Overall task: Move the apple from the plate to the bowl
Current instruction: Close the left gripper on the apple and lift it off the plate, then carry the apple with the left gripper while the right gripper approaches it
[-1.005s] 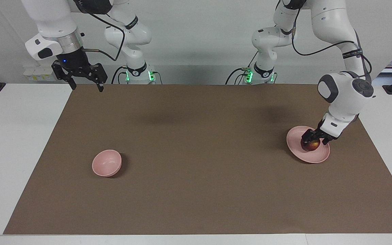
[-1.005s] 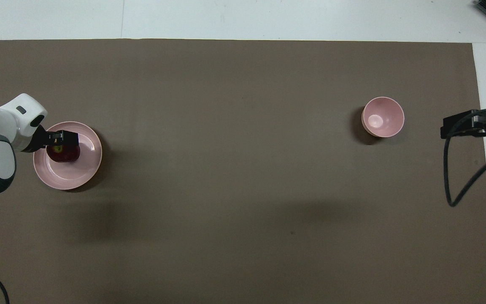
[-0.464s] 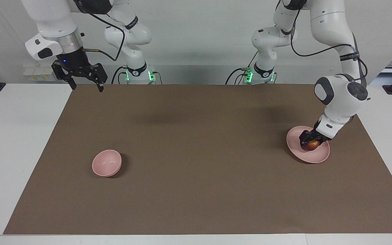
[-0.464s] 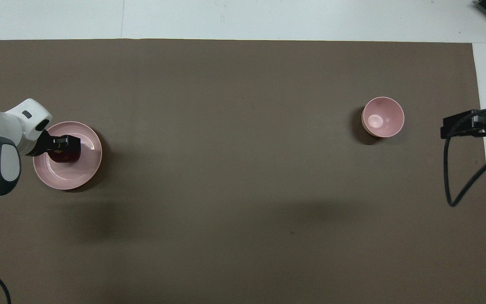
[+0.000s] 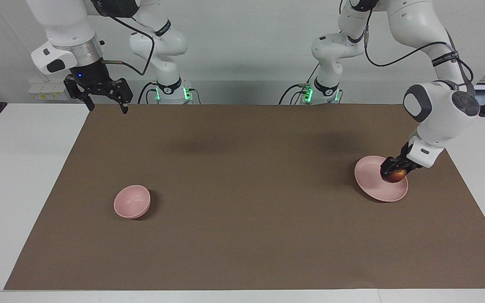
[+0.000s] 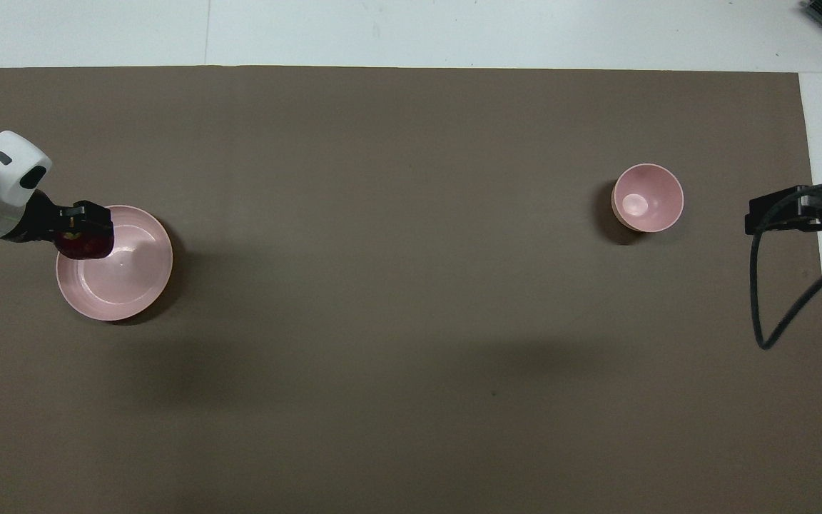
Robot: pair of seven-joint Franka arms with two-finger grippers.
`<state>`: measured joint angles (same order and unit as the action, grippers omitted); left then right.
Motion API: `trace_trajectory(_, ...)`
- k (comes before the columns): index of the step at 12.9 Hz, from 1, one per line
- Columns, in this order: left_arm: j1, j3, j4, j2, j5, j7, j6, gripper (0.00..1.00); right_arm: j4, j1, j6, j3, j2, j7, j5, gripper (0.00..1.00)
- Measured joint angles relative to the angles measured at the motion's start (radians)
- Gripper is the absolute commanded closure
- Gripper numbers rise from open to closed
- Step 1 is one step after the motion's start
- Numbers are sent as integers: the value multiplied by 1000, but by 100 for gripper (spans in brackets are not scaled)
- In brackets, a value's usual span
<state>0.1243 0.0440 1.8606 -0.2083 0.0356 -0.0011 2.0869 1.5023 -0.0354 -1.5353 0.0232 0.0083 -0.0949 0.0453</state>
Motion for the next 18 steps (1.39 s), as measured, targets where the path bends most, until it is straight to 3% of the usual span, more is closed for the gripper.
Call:
trace_trajectory(7, -2, 18, -133, 0, 112, -81, -118, 100, 0, 1, 0, 0, 0, 0, 0, 0)
trace_trajectory(12, -13, 37, -158, -9, 187, -90, -123, 100, 0, 7, 1, -1, 0, 0, 0, 0)
trace_trajectory(18, -46, 43, -196, -17, 247, -197, -248, 100, 10, 2, -73, -5, 1, -20, -138, 0)
